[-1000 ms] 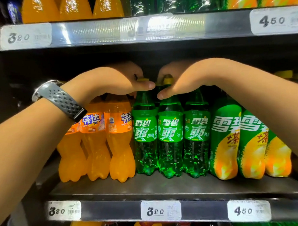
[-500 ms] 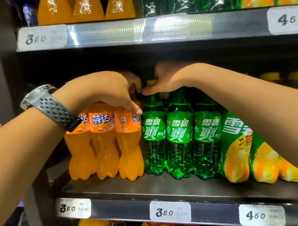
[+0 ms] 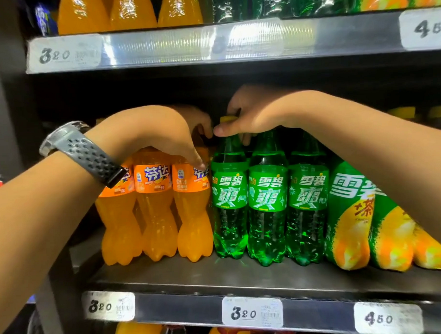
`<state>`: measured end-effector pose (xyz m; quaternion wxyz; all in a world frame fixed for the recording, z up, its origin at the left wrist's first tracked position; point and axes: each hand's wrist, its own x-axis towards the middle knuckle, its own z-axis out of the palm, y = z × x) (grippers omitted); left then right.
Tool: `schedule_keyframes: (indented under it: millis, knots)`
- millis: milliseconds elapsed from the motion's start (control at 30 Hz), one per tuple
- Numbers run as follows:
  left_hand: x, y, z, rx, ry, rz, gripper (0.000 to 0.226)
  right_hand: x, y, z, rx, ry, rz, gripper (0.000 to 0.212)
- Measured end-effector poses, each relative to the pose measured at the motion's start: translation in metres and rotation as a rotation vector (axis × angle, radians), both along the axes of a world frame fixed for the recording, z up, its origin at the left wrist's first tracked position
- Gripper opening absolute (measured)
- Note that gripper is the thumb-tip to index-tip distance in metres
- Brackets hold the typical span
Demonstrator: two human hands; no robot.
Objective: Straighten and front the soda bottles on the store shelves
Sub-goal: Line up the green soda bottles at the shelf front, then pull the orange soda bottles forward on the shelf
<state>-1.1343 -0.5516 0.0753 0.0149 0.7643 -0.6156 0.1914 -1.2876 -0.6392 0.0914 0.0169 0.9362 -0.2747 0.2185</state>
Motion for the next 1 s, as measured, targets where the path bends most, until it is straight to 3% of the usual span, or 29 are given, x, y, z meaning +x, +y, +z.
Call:
schedule_keyframes:
  millis: [100,267,400,567,800,1000]
  knots:
    - [0.004,0.003,0.001,0.021,0.099,0.019,0.084,0.0,-0.002,-0.001,0.005,0.009,0.024,0.031]
    - [-0.011,-0.001,0.003,-0.148,0.287,-0.253,0.043,-0.001,-0.008,0.002,-0.05,0.067,-0.012,0.038]
    - [-0.018,-0.011,0.009,-0.139,0.273,-0.222,0.049,-0.018,-0.01,0.013,-0.053,0.149,-0.028,0.039]
    - [-0.018,-0.023,0.014,-0.169,0.27,-0.259,0.036,-0.044,-0.013,0.022,-0.094,0.272,-0.143,0.049]
    - [-0.015,-0.024,0.012,-0.169,0.358,-0.286,0.033,-0.046,-0.017,0.015,-0.081,0.224,-0.103,0.043]
    - [-0.023,-0.013,0.008,-0.202,0.337,-0.272,0.038,-0.043,-0.009,0.018,-0.095,0.293,-0.153,0.046]
